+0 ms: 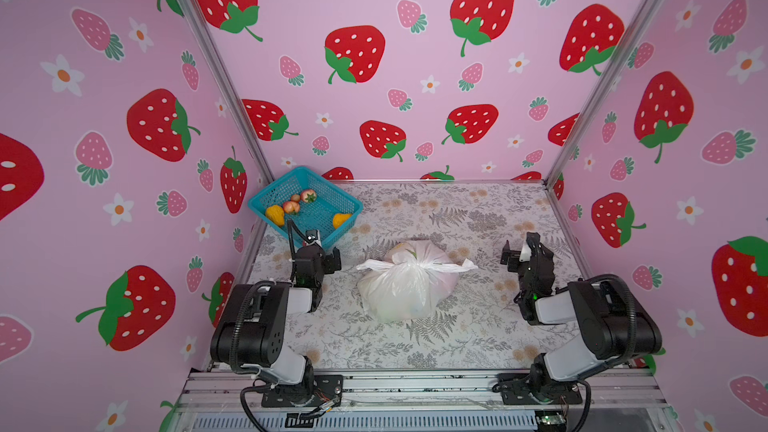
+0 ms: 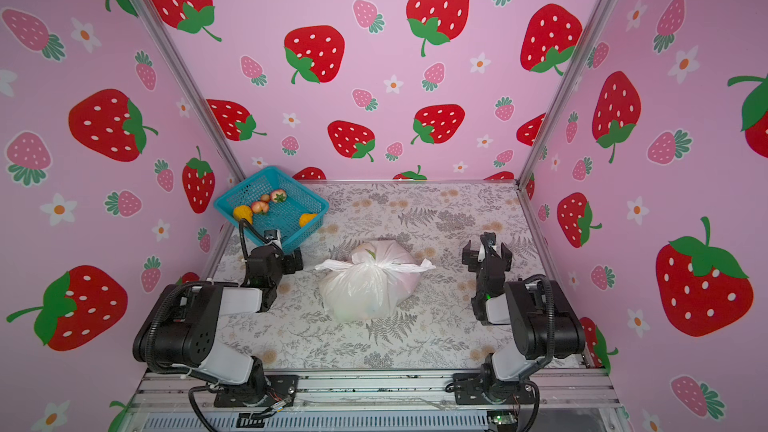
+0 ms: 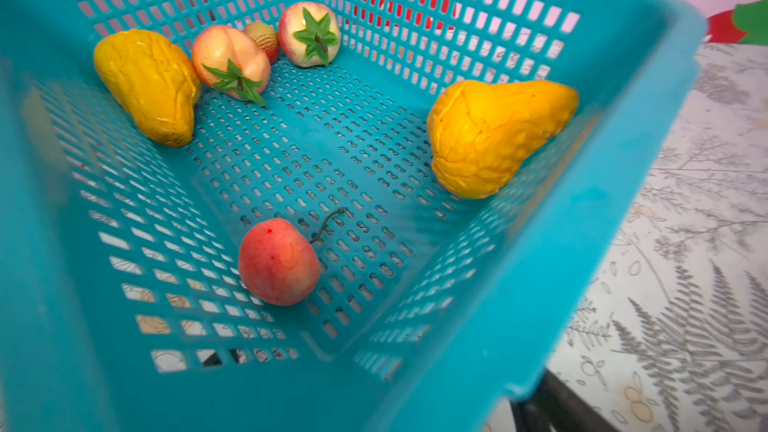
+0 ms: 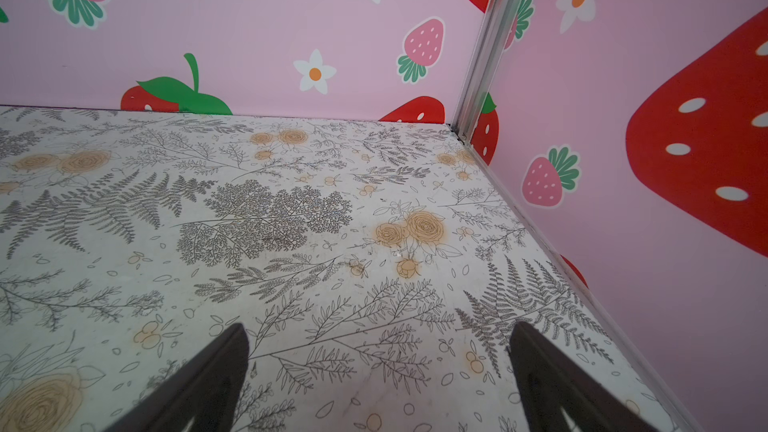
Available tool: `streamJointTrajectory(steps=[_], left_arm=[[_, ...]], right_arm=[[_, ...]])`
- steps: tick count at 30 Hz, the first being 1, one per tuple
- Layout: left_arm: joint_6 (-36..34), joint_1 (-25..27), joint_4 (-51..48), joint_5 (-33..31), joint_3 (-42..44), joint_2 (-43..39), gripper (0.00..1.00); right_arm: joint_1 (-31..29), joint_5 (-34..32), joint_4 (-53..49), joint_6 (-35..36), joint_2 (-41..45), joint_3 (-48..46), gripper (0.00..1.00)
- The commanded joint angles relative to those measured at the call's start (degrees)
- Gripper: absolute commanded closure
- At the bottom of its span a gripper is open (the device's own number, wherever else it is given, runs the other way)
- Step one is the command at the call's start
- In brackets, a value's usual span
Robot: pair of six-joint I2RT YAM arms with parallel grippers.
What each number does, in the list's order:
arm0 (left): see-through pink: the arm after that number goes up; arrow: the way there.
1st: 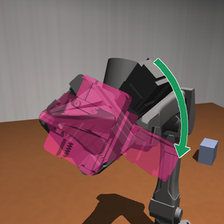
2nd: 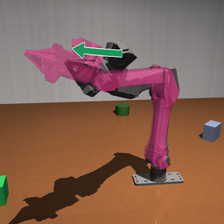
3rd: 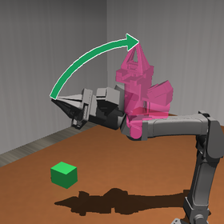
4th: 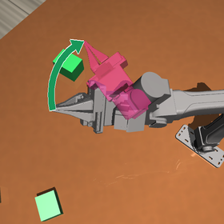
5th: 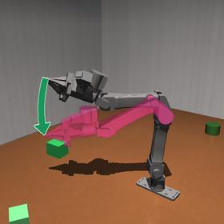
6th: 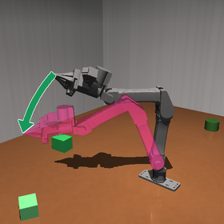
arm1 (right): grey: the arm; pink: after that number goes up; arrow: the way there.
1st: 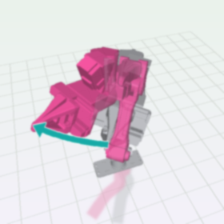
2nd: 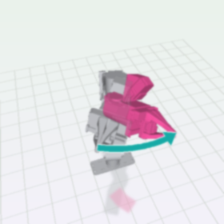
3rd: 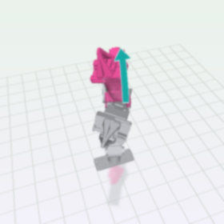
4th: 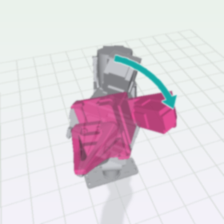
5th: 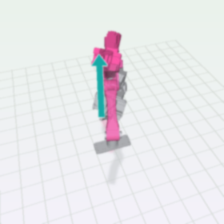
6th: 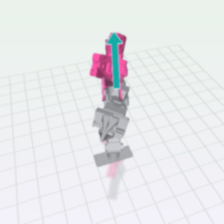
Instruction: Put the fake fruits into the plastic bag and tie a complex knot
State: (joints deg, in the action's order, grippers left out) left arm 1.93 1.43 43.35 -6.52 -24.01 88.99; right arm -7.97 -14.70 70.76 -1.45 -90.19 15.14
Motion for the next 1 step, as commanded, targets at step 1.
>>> streamJointTrajectory(steps=[1], left_arm=[[-1.3,-0.7,1.0,3.6,-1.8,-0.3,0.01]], right_arm=[[0.1,0.0,2.3,-0.1,-0.1,-0.4,0.0]])
